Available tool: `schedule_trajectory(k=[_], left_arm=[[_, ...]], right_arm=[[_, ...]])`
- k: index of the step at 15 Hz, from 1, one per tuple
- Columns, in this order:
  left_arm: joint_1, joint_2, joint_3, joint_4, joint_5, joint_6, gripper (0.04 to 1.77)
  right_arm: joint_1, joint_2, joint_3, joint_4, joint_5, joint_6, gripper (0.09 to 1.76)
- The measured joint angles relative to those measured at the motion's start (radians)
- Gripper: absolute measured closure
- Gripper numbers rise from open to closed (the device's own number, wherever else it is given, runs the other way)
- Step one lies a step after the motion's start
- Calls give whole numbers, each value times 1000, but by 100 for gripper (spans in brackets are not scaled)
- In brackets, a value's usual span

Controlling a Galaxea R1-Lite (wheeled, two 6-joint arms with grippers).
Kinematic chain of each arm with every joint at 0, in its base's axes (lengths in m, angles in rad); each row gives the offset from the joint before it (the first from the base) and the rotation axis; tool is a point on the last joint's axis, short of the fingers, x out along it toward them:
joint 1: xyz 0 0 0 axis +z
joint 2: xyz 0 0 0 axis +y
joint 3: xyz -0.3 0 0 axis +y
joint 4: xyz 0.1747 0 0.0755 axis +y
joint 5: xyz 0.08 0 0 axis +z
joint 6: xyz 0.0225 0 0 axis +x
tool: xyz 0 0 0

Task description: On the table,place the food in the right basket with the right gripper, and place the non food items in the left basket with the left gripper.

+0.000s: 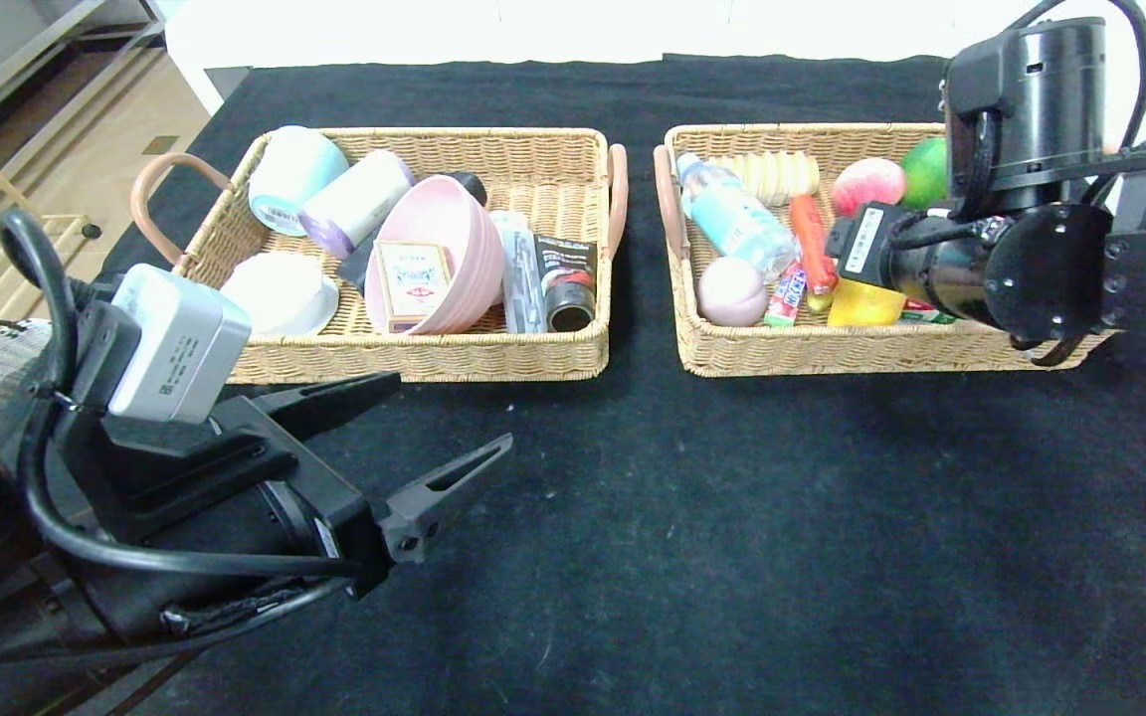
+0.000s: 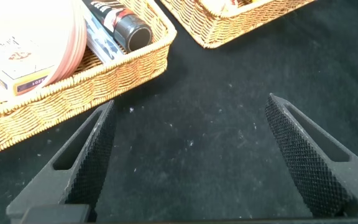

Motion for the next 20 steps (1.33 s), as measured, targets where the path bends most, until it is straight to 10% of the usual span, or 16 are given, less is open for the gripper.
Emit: schedule_trajectory(k=[12, 20], left_arm=[[66, -108, 49, 57, 63, 35, 9], [216, -539, -135, 856, 68, 36, 9]], right_arm=[[24, -569, 533, 11, 271, -300, 16], [-87, -1047, 641, 420, 381, -362, 15]])
